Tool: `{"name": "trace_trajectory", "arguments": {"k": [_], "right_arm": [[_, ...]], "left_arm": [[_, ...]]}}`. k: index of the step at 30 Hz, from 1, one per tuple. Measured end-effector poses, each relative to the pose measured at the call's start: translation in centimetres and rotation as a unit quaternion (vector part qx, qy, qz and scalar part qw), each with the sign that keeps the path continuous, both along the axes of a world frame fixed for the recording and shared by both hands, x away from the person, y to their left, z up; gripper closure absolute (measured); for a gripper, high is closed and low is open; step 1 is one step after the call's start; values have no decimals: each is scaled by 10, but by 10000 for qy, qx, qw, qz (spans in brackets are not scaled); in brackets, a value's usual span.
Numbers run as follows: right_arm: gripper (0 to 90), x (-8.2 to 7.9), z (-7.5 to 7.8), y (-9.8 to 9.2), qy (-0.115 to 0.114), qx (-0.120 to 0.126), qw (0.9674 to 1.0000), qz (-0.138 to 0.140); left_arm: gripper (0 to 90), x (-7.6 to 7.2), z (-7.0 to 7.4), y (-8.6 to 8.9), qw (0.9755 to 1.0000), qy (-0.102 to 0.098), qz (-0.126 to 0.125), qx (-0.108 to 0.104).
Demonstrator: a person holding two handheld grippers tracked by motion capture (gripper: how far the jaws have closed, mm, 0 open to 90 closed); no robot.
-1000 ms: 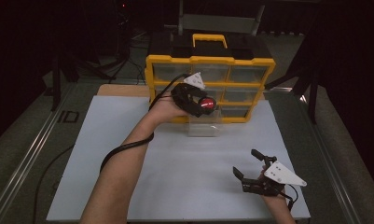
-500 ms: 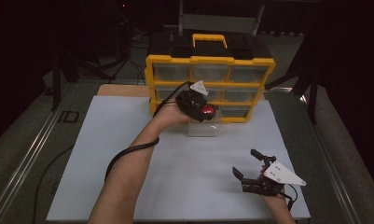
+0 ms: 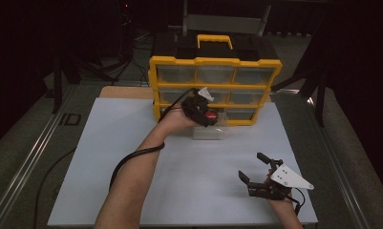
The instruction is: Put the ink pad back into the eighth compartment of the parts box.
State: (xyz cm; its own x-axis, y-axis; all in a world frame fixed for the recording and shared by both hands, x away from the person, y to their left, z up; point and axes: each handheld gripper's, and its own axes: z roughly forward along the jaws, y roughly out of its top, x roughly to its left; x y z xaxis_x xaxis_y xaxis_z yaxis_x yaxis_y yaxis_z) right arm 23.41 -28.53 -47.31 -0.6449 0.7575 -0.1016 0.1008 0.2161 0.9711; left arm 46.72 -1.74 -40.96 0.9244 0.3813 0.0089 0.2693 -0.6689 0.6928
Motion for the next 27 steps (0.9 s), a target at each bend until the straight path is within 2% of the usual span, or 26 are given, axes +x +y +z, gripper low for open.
{"name": "trace_trajectory", "arguments": {"k": [2,6,7,8,9,10,12,14,15,19,23,27], "right_arm": [[101,0,0,0,10,-2,10000,1],[101,0,0,0,11,-1,10000,13],[101,0,0,0,16,-2,10000,9],[101,0,0,0,27,-2,10000,6],[101,0,0,0,32,1,10000,3],[101,0,0,0,38,4,10000,2],[101,0,0,0,33,2,10000,-1],[101,0,0,0,37,-2,10000,-6],[101,0,0,0,41,-2,10000,-6],[101,0,0,0,13,-11,10000,0],[101,0,0,0,35,2,10000,-7],[101,0,1,0,26,4,10000,-11]], "left_arm": [[307,1,-1,0,10000,62,25,-36],[306,1,-1,0,10000,-3,53,-2],[305,0,-1,0,10000,60,5,-25],[305,-1,-1,-1,10000,-64,47,48],[302,-2,0,0,10000,-92,22,-26],[262,-2,1,1,9999,-37,-36,-95],[60,-1,1,0,9996,221,-155,-122],[6,-1,3,0,9994,246,-176,-196],[3,-1,4,1,9991,298,-159,-261],[3,-5,9,2,9994,193,-143,-256],[3,-11,15,1,9992,157,-230,-296],[2,-17,21,1,9992,65,-183,-355]]}}
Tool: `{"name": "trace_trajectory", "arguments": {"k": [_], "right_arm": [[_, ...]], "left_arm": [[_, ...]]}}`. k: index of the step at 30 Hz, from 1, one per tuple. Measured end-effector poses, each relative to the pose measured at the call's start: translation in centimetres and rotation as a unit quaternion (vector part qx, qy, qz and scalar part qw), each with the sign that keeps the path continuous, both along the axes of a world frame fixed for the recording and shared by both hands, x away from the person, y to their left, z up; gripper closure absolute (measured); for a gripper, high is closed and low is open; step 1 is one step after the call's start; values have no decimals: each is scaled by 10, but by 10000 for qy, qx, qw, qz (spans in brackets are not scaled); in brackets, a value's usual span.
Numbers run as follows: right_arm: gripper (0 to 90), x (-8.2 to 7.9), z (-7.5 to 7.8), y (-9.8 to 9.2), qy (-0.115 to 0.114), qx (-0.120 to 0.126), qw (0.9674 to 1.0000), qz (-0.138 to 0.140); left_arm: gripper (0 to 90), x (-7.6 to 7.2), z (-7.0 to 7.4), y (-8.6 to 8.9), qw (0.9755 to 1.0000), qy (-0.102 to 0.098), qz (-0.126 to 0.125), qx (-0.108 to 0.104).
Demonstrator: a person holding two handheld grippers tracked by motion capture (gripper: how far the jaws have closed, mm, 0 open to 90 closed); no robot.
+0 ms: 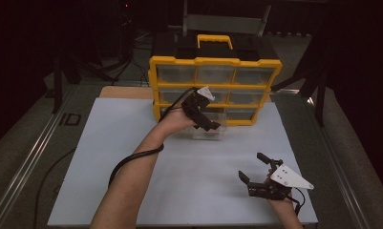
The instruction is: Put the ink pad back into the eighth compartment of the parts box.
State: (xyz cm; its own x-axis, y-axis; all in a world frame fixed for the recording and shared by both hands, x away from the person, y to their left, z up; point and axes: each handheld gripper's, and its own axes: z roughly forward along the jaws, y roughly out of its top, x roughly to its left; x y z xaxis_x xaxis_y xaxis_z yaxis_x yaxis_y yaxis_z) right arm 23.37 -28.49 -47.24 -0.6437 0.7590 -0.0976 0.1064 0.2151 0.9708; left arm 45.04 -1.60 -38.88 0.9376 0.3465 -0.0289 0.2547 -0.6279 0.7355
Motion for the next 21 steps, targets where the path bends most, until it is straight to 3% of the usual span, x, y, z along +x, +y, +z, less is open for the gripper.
{"name": "trace_trajectory", "arguments": {"k": [11,21], "right_arm": [[101,0,0,1,3,14,10000,24],[101,0,-1,3,12,-28,10000,21]], "left_arm": [[2,-14,16,12,9998,-48,-72,-175],[3,-33,20,33,9990,-102,-127,-414]]}}
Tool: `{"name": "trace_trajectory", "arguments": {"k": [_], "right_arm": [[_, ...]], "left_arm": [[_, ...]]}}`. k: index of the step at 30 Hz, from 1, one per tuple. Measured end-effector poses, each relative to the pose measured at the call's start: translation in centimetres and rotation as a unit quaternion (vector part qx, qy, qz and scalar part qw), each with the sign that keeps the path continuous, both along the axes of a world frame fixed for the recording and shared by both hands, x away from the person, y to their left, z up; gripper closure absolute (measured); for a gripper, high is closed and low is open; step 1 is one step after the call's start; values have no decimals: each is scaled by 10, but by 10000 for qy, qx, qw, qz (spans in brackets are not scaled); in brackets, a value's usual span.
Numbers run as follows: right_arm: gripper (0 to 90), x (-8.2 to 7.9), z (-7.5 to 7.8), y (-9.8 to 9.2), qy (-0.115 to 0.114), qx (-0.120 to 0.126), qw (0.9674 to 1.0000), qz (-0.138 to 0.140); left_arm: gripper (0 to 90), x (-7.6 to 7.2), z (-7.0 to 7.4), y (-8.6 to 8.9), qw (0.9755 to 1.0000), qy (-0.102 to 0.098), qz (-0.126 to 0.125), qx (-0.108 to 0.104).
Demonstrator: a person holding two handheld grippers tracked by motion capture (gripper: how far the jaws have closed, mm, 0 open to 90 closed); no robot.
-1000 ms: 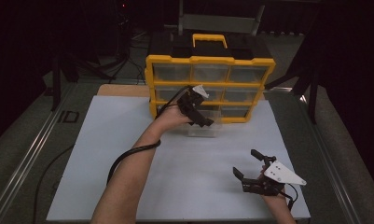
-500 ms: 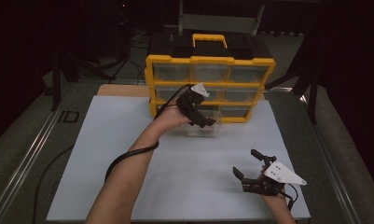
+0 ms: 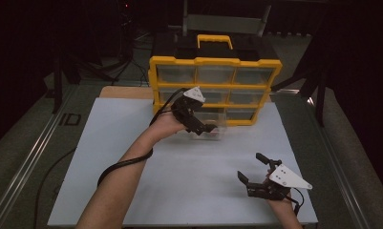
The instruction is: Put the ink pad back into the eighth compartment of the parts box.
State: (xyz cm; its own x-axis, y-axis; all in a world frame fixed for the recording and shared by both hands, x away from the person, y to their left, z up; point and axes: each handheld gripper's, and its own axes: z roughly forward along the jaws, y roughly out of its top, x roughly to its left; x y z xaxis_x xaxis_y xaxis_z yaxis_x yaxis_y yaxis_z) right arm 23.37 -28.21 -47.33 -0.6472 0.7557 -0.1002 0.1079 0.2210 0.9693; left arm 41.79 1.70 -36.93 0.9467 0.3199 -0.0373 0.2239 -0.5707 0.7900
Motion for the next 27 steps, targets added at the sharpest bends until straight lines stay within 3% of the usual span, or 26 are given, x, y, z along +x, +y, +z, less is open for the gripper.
{"name": "trace_trajectory", "arguments": {"k": [12,27], "right_arm": [[101,0,-1,3,30,-49,10000,0],[101,-1,1,2,21,-13,10000,7]], "left_arm": [[3,-27,2,28,9998,-162,64,0],[4,-57,-10,62,9998,-115,142,-118]]}}
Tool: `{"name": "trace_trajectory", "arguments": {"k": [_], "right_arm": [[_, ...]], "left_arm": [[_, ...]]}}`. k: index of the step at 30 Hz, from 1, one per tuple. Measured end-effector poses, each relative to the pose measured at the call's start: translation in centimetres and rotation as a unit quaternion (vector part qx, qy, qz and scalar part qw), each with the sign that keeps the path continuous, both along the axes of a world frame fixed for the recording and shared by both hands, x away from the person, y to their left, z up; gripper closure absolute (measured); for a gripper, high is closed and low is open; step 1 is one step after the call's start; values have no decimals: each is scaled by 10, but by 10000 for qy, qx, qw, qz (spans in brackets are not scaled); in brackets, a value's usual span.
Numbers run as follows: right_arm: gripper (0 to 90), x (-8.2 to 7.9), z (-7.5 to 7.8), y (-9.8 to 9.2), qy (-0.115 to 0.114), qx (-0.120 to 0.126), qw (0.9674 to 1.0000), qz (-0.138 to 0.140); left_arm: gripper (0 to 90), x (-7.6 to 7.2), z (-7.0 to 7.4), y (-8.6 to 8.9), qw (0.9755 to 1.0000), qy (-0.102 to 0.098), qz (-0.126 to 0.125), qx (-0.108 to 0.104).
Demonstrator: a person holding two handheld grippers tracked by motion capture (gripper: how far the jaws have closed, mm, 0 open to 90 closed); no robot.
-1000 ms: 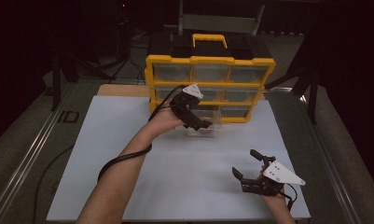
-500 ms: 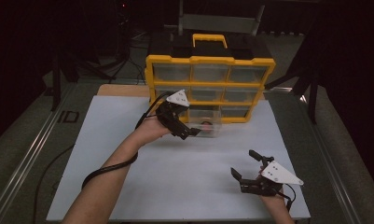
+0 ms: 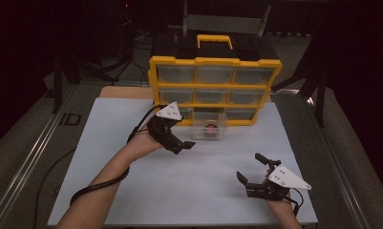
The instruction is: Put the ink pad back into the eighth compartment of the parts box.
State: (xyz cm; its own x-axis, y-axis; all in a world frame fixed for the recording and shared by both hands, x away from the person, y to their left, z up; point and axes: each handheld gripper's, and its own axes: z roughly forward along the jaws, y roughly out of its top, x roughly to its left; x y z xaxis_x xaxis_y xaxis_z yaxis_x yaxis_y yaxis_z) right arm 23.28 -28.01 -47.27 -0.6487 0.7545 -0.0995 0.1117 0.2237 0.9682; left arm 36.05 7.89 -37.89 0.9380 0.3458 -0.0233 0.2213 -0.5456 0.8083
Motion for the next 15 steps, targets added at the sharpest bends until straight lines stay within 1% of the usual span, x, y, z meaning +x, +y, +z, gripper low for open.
{"name": "trace_trajectory", "arguments": {"k": [2,4,6,8,9,13,15], "right_arm": [[101,0,0,0,0,-6,10000,-1],[101,0,0,0,-1,-6,10000,-4],[101,0,0,0,-8,-9,10000,-4],[101,0,0,0,-11,-16,10000,-6],[101,0,0,0,-11,-16,10000,-6],[101,0,0,-1,-22,-14,10000,-13],[101,0,0,-1,-33,-31,10000,-23]], "left_arm": [[4,-3,-1,6,10000,6,26,-20],[4,-7,-3,12,9999,44,48,-84],[4,-10,-3,19,9999,36,79,-93],[4,-17,-3,29,9998,14,124,-166],[4,-17,-3,29,9998,14,124,-166],[4,-27,-3,41,9995,-19,173,-262],[4,-33,-5,47,9995,-31,184,-250]]}}
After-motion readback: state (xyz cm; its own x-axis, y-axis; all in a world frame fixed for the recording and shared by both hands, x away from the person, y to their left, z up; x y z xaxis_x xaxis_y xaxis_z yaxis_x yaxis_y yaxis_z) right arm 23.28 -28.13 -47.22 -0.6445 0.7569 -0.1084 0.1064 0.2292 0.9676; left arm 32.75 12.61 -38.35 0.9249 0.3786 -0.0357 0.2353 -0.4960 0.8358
